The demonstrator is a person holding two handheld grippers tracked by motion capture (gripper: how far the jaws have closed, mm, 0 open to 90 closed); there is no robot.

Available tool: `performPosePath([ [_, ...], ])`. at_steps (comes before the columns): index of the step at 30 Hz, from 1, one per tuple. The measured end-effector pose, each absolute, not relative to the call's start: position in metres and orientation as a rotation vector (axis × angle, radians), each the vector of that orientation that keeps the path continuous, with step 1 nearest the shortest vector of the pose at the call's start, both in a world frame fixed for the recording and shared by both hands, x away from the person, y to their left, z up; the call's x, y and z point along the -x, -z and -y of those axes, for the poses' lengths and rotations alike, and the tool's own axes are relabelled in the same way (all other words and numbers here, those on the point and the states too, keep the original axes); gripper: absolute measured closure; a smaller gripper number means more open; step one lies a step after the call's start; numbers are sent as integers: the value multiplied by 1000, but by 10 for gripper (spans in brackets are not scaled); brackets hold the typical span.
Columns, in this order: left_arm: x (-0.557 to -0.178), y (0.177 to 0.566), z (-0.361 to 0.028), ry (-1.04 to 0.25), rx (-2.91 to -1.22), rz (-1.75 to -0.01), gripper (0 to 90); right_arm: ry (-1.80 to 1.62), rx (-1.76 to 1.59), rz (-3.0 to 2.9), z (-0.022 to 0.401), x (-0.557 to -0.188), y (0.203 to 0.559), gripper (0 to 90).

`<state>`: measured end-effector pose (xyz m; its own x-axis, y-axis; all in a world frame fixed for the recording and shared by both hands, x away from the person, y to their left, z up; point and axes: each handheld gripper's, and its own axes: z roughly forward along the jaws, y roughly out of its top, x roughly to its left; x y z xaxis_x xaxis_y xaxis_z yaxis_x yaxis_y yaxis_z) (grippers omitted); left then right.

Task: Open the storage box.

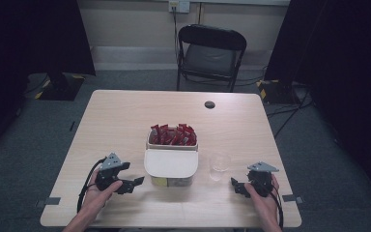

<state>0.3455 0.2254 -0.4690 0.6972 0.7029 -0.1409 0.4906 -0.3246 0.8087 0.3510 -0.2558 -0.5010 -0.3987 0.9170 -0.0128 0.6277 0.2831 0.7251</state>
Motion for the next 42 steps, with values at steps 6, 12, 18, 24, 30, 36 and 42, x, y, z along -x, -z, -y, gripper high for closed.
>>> performPosePath([
  [6, -344, 466, -219, -283, -1988, -887, 157, -903, -1387, -2128, 256, -351, 501, 62],
  [12, -345, 463, -214, -272, -1989, -865, 158, -903, -1387, -2128, 256, -351, 501, 62],
  [18, -344, 461, -212, -270, -1987, -855, 158, -902, -1389, -2126, 256, -351, 501, 62],
  [24, -346, 458, -211, -282, -1971, -860, 159, -902, -1390, -2125, 256, -351, 501, 62],
  [30, -349, 457, -213, -271, -1953, -863, 157, -901, -1391, -2124, 256, -351, 501, 63],
  [36, -350, 453, -216, -260, -1926, -856, 156, -900, -1392, -2124, 256, -351, 501, 62],
  [42, -352, 452, -220, -239, -1892, -885, 155, -901, -1392, -2124, 256, -351, 501, 62],
])
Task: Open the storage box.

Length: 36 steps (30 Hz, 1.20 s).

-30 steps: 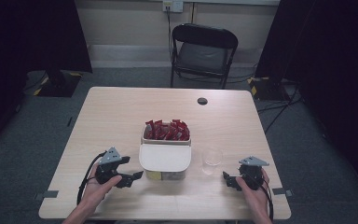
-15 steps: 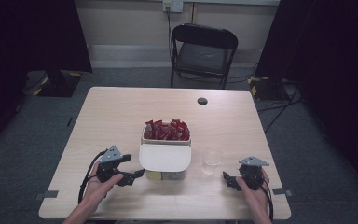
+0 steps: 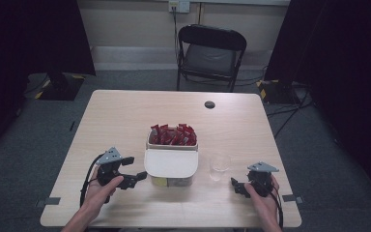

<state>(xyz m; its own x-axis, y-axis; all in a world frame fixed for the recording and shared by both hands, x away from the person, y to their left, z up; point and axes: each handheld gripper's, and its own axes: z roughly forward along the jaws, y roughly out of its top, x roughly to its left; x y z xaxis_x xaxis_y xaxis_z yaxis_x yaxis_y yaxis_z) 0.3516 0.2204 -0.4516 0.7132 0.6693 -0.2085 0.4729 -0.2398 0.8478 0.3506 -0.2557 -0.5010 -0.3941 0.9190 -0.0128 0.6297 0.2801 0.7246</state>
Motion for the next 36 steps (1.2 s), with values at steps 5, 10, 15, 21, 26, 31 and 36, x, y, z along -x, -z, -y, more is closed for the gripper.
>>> performPosePath([
  [5, -352, 447, -221, -250, -1888, -874, 152, -901, -1392, -2124, 256, -351, 501, 62],
  [10, -353, 446, -222, -253, -1893, -879, 151, -901, -1392, -2123, 256, -351, 501, 63],
  [15, -353, 443, -222, -251, -1890, -872, 159, -900, -1392, -2124, 256, -351, 501, 62],
  [21, -353, 439, -221, -256, -1885, -860, 163, -900, -1392, -2124, 256, -351, 501, 62],
  [26, -354, 437, -218, -243, -1891, -851, 155, -901, -1392, -2124, 256, -351, 501, 63],
  [31, -354, 433, -215, -255, -1893, -839, 155, -900, -1392, -2124, 256, -351, 501, 63],
  [36, -355, 429, -213, -257, -1888, -840, 157, -900, -1392, -2124, 256, -351, 501, 62],
])
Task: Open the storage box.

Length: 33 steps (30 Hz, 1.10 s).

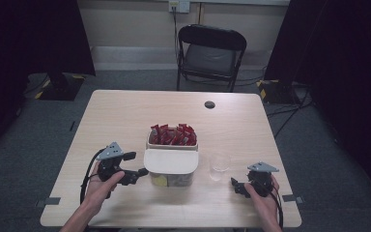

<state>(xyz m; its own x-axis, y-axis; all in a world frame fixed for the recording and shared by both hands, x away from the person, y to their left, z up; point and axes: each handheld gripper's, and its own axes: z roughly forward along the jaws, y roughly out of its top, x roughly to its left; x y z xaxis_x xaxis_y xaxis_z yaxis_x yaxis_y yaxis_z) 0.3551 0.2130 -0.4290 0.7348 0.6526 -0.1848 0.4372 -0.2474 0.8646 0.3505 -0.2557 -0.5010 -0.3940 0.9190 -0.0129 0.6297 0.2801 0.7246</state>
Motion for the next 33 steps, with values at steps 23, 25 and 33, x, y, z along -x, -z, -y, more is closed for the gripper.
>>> performPosePath([
  [23, -364, 412, -209, -278, -1866, -830, 159, -901, -1391, -2124, 256, -351, 501, 62],
  [25, -365, 409, -209, -271, -1853, -831, 164, -901, -1392, -2124, 256, -351, 501, 63],
  [33, -372, 405, -206, -244, -1860, -831, 157, -901, -1392, -2124, 256, -351, 501, 62],
])
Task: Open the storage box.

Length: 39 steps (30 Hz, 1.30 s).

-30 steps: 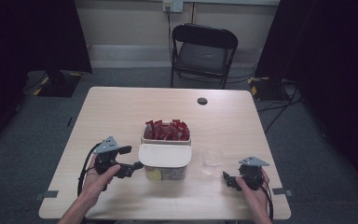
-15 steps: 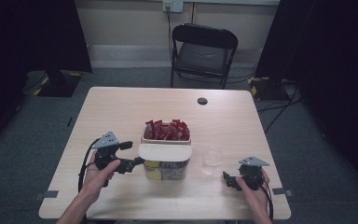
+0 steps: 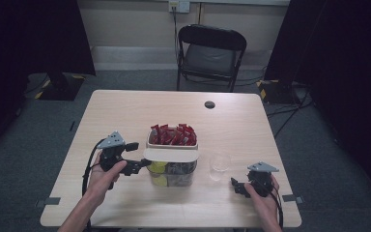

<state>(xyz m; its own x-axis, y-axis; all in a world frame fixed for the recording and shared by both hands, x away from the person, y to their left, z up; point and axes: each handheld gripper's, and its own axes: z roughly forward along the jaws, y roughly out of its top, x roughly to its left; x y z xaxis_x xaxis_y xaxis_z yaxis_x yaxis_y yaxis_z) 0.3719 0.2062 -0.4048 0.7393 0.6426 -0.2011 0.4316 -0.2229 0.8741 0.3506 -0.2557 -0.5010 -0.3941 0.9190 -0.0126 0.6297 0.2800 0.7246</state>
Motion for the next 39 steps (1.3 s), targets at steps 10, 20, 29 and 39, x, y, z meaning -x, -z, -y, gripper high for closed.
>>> performPosePath([
  [10, -381, 406, -207, -203, -1840, -869, 156, -901, -1392, -2124, 256, -351, 501, 62],
  [20, -385, 398, -203, -231, -1887, -832, 155, -901, -1391, -2124, 256, -351, 501, 63],
  [29, -392, 399, -203, -212, -1874, -824, 153, -901, -1390, -2126, 256, -351, 501, 61],
  [39, -399, 395, -200, -235, -1881, -813, 152, -903, -1388, -2127, 256, -351, 501, 60],
])
